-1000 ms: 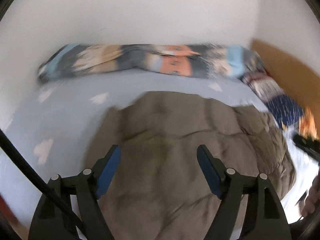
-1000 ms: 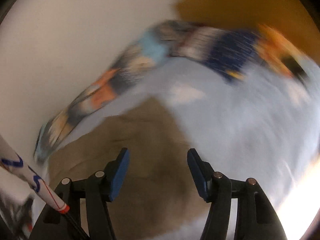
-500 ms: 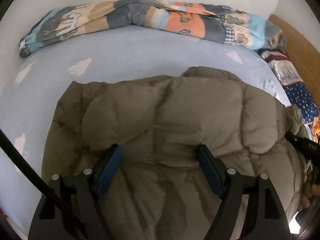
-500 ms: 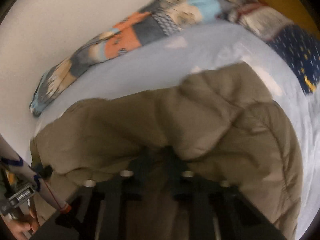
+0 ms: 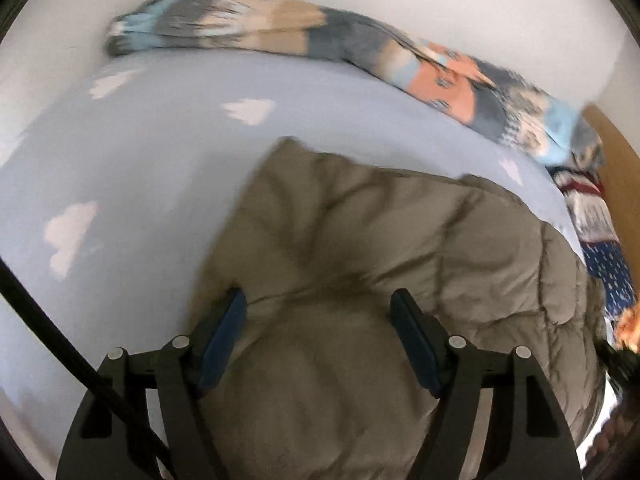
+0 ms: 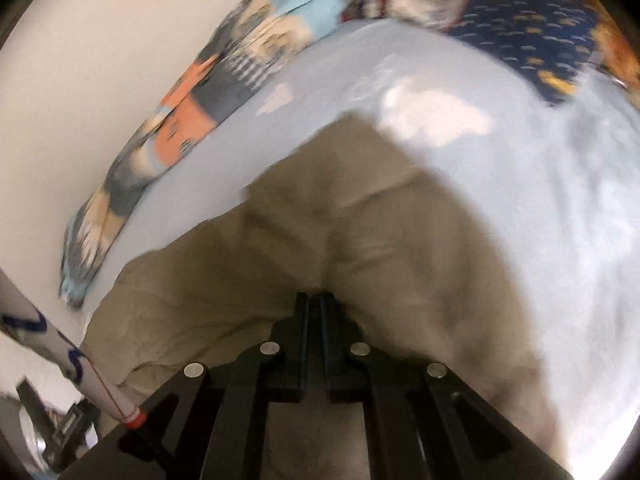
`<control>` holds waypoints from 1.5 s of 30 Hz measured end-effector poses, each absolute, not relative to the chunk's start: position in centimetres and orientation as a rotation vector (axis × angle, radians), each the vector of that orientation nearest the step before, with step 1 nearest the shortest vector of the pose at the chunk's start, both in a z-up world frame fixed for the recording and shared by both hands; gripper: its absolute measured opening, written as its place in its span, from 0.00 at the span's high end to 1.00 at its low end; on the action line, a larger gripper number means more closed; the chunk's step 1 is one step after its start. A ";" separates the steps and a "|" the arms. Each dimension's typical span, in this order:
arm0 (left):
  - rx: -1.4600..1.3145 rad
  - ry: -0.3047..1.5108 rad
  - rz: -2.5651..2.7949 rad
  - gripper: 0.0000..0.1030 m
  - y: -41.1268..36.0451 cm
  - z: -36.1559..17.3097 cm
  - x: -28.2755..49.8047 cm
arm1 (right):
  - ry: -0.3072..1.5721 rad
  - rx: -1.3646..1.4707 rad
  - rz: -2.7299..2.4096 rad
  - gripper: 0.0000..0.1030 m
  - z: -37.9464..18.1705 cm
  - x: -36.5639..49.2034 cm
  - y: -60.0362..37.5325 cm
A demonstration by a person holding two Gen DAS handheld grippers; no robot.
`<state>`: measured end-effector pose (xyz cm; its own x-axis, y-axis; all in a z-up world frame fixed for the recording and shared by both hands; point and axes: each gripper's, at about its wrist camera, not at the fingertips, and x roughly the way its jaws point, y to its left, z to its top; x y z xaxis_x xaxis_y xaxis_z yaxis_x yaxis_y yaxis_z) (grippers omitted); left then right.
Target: Fold large clothes
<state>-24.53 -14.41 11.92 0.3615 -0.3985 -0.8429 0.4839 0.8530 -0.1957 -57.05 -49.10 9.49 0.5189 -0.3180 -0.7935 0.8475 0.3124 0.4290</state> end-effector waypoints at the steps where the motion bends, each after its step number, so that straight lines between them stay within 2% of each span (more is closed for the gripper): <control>1: 0.097 1.029 -0.552 0.28 -13.6 12.5 -25.3 | 0.657 0.921 -0.888 0.99 10.2 -57.9 -48.3; 2: 0.107 0.985 -0.541 0.28 -12.8 13.4 -26.7 | 0.663 0.855 -0.925 0.94 11.2 -58.6 -47.1; 4: 0.100 0.937 -0.580 0.28 -11.5 14.5 -29.5 | 0.673 0.738 -0.922 0.92 12.7 -58.7 -44.7; 5: 0.091 0.920 -0.611 0.27 -10.9 14.9 -31.1 | 0.660 0.674 -0.897 0.87 13.6 -58.8 -42.7; 10: 0.140 0.818 -0.683 0.25 -9.1 16.3 -38.1 | 0.634 0.526 -0.699 0.80 15.0 -58.0 -33.6; 12: 0.172 0.811 -0.666 0.24 -8.6 16.4 -39.2 | 0.651 0.489 -0.675 0.72 14.9 -58.0 -31.2; 19: 0.187 0.836 -0.610 0.23 -5.7 14.2 -40.6 | 0.710 0.456 -0.743 0.71 14.3 -61.4 -29.5; 20: 0.187 0.855 -0.609 0.23 -5.9 13.7 -40.2 | 0.685 0.448 -0.778 0.69 14.7 -62.2 -29.7; 21: 0.197 0.869 -0.604 0.23 -6.2 13.2 -39.8 | 0.671 0.441 -0.810 0.56 14.8 -62.8 -30.0; 23: 0.225 0.894 -0.597 0.23 -6.7 11.9 -39.3 | 0.670 0.456 -0.898 0.47 14.2 -63.7 -31.4; 30: 0.301 0.855 -0.564 0.16 -8.2 9.4 -39.1 | 0.765 0.697 -0.953 0.47 9.3 -65.3 -36.5; 37: 0.321 0.846 -0.555 0.13 -8.3 9.1 -38.9 | 0.808 0.741 -0.938 0.44 7.4 -65.0 -37.5; 41: 0.330 0.807 -0.552 0.13 -8.1 10.0 -39.4 | 0.794 0.713 -0.978 0.43 8.1 -64.8 -37.3; 45: 0.318 0.726 -0.587 0.13 -8.1 11.6 -40.8 | 0.649 0.506 -1.007 0.43 12.0 -64.1 -34.1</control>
